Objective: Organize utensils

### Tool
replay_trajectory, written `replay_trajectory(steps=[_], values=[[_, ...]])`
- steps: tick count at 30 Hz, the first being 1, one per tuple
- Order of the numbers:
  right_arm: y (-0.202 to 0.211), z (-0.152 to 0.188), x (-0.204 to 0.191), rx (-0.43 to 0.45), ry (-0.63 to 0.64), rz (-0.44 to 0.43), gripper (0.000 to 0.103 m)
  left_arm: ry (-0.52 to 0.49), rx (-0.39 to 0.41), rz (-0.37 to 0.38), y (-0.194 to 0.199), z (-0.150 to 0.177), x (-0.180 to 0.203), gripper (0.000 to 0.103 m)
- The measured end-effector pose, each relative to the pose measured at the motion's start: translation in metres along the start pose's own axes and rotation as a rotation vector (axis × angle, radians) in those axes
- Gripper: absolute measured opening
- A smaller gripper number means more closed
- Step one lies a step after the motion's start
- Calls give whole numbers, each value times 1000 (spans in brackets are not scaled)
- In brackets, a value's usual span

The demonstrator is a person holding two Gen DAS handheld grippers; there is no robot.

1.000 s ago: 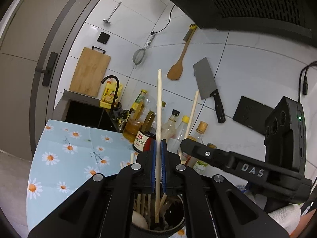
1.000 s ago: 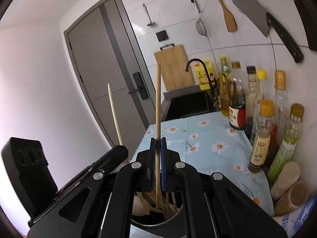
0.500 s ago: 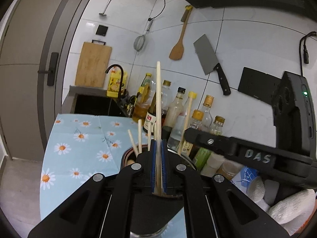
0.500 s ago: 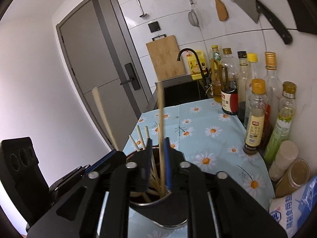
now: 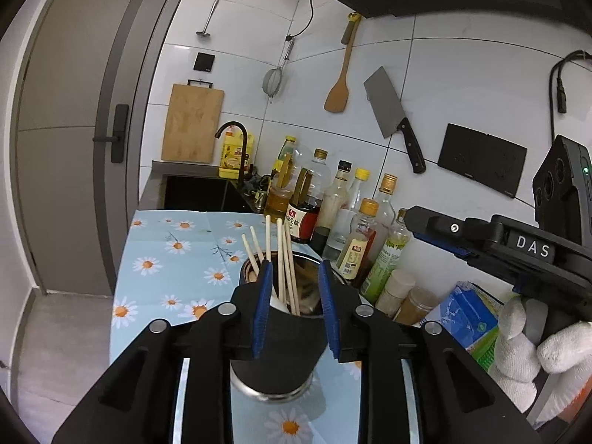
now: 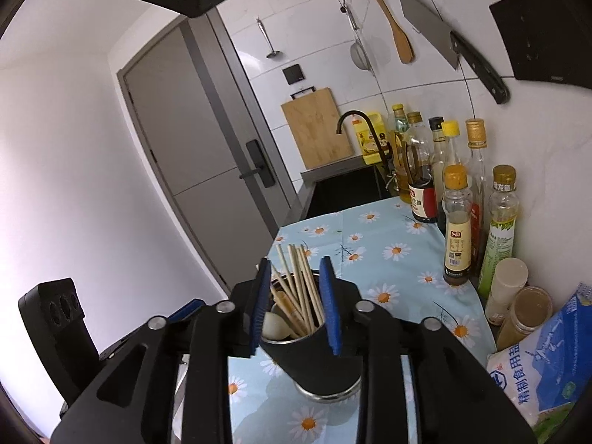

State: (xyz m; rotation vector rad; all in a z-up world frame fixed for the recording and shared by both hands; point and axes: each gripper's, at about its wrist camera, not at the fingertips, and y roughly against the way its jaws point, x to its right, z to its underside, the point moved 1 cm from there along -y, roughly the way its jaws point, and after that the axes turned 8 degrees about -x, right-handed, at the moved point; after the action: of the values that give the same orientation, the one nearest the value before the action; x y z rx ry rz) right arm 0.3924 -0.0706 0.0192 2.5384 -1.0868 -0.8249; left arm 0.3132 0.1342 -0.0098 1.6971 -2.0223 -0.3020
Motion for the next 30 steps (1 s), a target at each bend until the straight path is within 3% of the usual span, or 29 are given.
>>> replay_trajectory(steps=[5, 11, 14, 16, 19, 23, 30], values=[[32, 2, 3, -5, 6, -41, 43, -14, -52, -12, 24, 1, 23, 35], [83, 12, 2, 56, 58, -17, 57, -4, -80, -65, 55, 9, 49, 57], [105, 18, 4, 64, 73, -35, 66, 15, -75, -76, 70, 16, 57, 75], [118, 24, 5, 69, 90, -50, 79, 16, -70, -91, 79, 21, 63, 85], [133, 34, 7, 76, 106, -72, 99, 30, -62, -119, 90, 29, 71, 89], [150, 48, 12, 62, 110, -86, 98, 32, -68, -151, 101, 42, 86, 97], [166, 72, 25, 31, 145, -69, 99, 32, -35, -193, 121, 63, 108, 96]])
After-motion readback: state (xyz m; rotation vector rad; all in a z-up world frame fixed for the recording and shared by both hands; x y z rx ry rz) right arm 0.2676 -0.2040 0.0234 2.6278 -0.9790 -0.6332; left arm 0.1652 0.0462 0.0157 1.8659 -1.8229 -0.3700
